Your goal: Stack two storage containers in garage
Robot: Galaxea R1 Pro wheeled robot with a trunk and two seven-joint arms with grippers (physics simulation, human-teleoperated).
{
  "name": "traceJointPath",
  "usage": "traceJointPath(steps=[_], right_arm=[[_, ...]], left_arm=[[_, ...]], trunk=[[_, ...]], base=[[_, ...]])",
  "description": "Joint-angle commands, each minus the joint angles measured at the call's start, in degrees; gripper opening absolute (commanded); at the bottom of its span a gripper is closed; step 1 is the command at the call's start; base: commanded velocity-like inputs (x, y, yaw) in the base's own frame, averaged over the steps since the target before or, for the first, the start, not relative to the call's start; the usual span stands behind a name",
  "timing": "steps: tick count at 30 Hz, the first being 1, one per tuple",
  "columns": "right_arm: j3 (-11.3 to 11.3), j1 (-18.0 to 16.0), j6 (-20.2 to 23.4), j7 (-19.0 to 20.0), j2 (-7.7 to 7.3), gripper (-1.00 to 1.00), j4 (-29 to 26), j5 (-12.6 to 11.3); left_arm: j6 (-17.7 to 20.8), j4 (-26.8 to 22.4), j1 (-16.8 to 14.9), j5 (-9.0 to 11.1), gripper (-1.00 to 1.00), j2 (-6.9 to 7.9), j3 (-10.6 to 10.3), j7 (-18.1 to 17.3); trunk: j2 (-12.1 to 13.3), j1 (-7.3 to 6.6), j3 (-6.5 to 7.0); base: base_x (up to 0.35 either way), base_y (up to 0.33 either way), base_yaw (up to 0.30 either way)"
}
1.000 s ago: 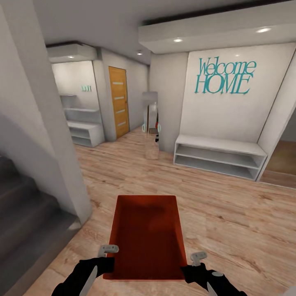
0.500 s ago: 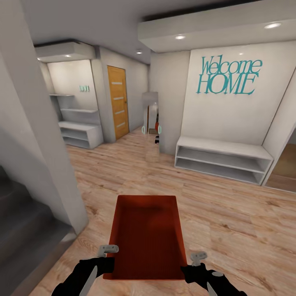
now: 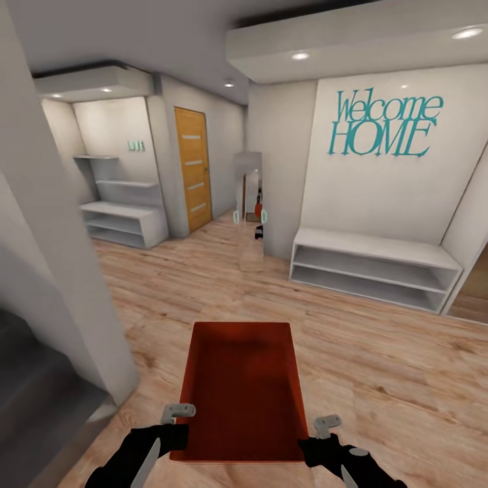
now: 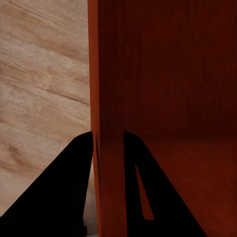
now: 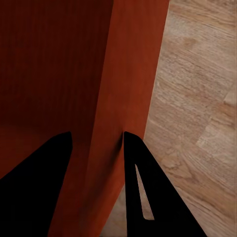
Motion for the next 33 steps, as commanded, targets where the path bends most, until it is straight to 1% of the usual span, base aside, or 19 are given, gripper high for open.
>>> traceJointPath(steps=[1,33], right_arm=[[0.78,0.02,0.40,0.81,0.02,-1.00,-0.31,-1.49],[0.79,0.02,0.40,0.81,0.05,-1.00,-0.30,-1.49]], left_arm=[[0.32,-0.10,-0.05,0.52,-1.00,-0.03,4.31,2.65],[0.32,-0.10,-0.03,0.50,-1.00,-0.11,4.24,2.65]], trunk=[[-0.13,0.07,-0.13],[-0.13,0.07,-0.13]], base=[[0.325,0.000,0.000],[0.325,0.000,0.000]])
